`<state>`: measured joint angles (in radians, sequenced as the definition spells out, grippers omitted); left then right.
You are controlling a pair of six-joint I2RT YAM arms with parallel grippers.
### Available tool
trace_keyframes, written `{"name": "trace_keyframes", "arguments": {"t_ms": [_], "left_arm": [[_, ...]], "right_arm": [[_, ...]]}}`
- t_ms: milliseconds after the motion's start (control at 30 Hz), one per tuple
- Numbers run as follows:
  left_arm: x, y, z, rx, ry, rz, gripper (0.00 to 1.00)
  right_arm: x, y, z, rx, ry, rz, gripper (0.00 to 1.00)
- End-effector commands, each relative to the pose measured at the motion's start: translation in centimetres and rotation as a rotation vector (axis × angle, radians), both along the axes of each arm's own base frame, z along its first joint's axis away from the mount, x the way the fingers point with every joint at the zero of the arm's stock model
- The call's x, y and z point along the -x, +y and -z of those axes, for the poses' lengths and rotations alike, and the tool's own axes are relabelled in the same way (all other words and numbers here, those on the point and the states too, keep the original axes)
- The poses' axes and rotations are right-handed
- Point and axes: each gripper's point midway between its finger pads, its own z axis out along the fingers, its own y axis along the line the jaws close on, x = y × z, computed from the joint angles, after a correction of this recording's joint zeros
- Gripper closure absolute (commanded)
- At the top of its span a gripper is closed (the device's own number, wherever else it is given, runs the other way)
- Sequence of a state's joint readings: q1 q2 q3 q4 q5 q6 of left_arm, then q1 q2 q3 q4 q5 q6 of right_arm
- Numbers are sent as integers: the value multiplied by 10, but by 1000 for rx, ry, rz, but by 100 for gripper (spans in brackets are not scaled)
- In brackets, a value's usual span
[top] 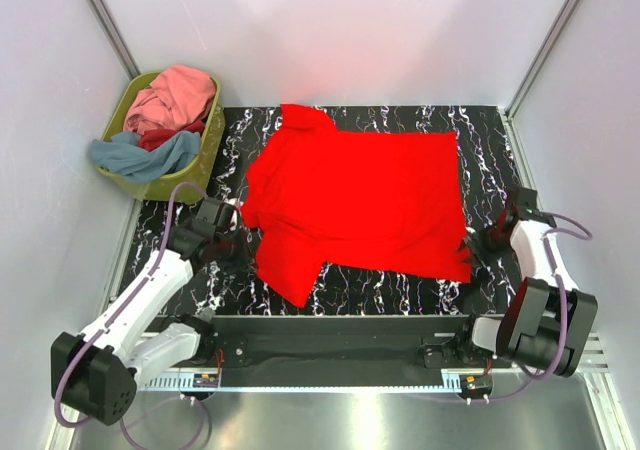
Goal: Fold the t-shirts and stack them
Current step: Flatten the tshirt out, then fold the tshirt
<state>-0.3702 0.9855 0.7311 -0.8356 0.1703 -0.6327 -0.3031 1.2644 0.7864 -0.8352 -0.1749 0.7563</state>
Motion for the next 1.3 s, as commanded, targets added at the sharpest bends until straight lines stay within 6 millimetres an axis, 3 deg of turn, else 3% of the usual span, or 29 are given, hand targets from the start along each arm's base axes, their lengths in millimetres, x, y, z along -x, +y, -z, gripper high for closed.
{"name": "trace_keyframes", "arguments": {"t_ms": [0, 167, 433, 567, 667, 1267], "left_arm": [[-1, -11, -17, 46, -63, 126, 100], [-7, -22, -33, 101, -106, 161, 100], [-12, -25, -41, 110, -124, 177, 100], [-11, -26, -40, 113, -116, 177, 100], [-11, -26, -41, 113, -121, 178, 100], [-19, -23, -50, 108, -147, 126, 100]], "right_arm": [[18, -12, -1, 61, 22, 9, 67], [40, -15, 17, 56, 98, 89, 68], [44, -31, 24, 131, 154, 179, 73], [45, -31, 35, 123, 183, 198, 63], [47, -33, 39, 132, 197, 206, 61], [30, -37, 52, 117, 199, 246, 62]]}}
